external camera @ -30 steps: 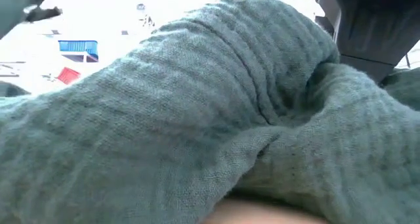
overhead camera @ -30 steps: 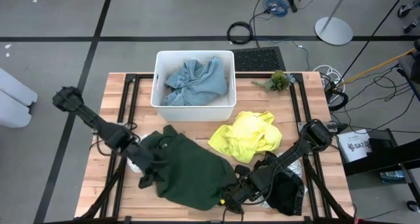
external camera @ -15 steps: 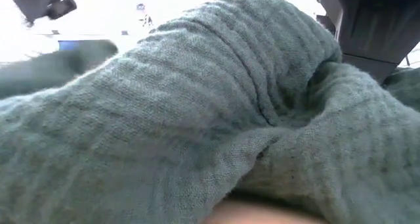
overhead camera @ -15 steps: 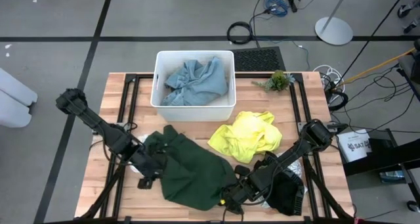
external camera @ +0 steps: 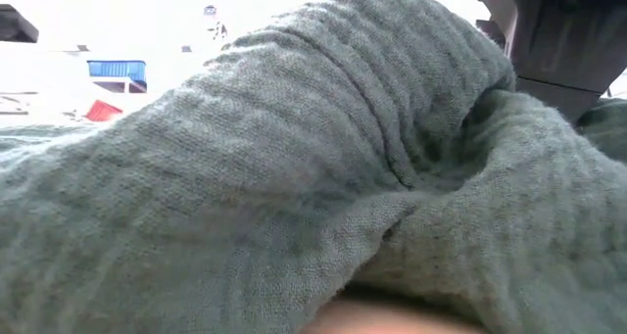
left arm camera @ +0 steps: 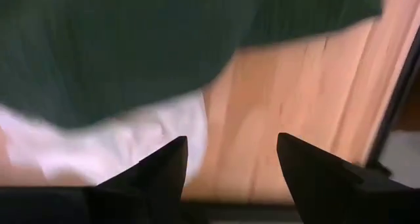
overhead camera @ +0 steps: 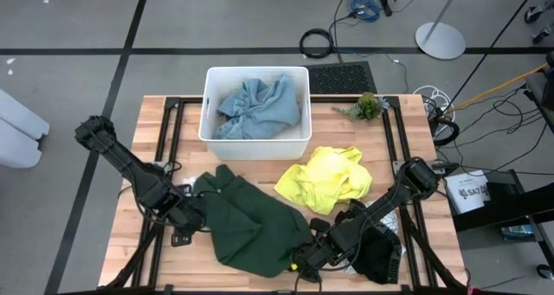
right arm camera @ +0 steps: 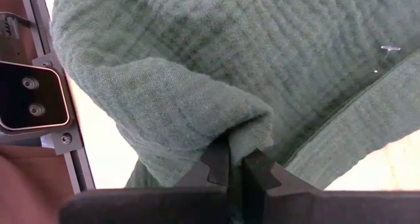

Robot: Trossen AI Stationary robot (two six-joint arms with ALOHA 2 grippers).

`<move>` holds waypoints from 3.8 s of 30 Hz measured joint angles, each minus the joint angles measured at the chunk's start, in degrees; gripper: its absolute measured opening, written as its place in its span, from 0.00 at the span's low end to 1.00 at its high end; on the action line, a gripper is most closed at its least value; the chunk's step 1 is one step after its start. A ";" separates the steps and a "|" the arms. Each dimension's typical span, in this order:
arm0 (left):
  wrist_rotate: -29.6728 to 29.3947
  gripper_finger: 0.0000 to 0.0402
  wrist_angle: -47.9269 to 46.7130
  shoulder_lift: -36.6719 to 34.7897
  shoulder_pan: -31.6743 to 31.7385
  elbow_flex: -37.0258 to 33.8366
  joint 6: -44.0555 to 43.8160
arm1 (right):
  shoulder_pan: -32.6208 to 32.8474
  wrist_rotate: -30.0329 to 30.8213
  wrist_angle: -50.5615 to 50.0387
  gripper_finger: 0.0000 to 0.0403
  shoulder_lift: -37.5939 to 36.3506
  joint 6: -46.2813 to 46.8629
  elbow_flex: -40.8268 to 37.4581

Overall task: Fold laundry
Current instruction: Fold the green shirt

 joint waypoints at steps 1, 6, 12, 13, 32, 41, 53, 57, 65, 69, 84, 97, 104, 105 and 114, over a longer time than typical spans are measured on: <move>-2.03 0.61 0.96 0.00 0.02 0.00 1.62 | 0.00 0.00 0.02 0.00 0.00 0.00 0.00; -12.44 0.61 10.13 0.00 1.21 0.00 13.64 | 0.00 0.00 0.02 0.00 -0.02 0.00 0.00; -18.10 0.61 25.30 0.38 8.76 0.00 23.67 | -0.15 0.00 0.02 0.00 -0.02 0.00 0.00; -17.18 0.61 26.61 0.59 10.39 0.00 25.00 | -0.15 0.02 0.02 0.00 -0.02 0.00 0.00; -0.27 0.61 37.42 17.90 33.26 0.00 44.37 | -0.13 0.04 2.45 0.00 -0.07 -2.19 0.00; 0.25 0.61 40.50 29.43 33.09 0.00 46.67 | 0.39 0.02 2.60 0.00 -0.07 -2.20 0.00; -5.38 0.11 40.43 31.17 33.00 0.67 47.67 | 0.37 0.04 2.62 0.00 -0.07 -2.23 0.00; -6.69 0.04 37.60 28.24 32.66 1.67 48.58 | 0.37 0.04 2.58 0.00 -0.07 -2.23 0.00; -8.19 0.04 19.77 15.65 29.20 12.73 48.30 | 0.37 0.31 1.75 0.00 -0.22 -2.87 0.00; -8.25 0.03 13.98 8.41 26.16 19.10 47.34 | 0.37 1.03 0.02 0.00 -2.18 -5.33 0.00; -9.05 0.04 14.41 -8.59 18.77 35.42 36.20 | -4.21 18.31 -7.27 0.00 -26.78 -19.13 0.00; -9.24 0.06 8.09 -9.78 18.04 35.60 31.94 | -2.99 32.84 9.27 0.00 -41.63 -37.96 0.07; -15.70 0.06 2.94 -10.49 18.02 35.60 31.81 | -3.16 40.55 1.29 0.00 -43.72 -35.84 0.04; -18.70 0.06 2.66 -10.63 18.04 35.60 32.24 | -3.45 41.89 0.90 0.00 -43.96 -35.80 0.04; -38.55 0.07 11.37 -12.28 18.19 35.63 36.87 | -7.45 49.10 8.48 0.00 -44.05 -44.15 0.07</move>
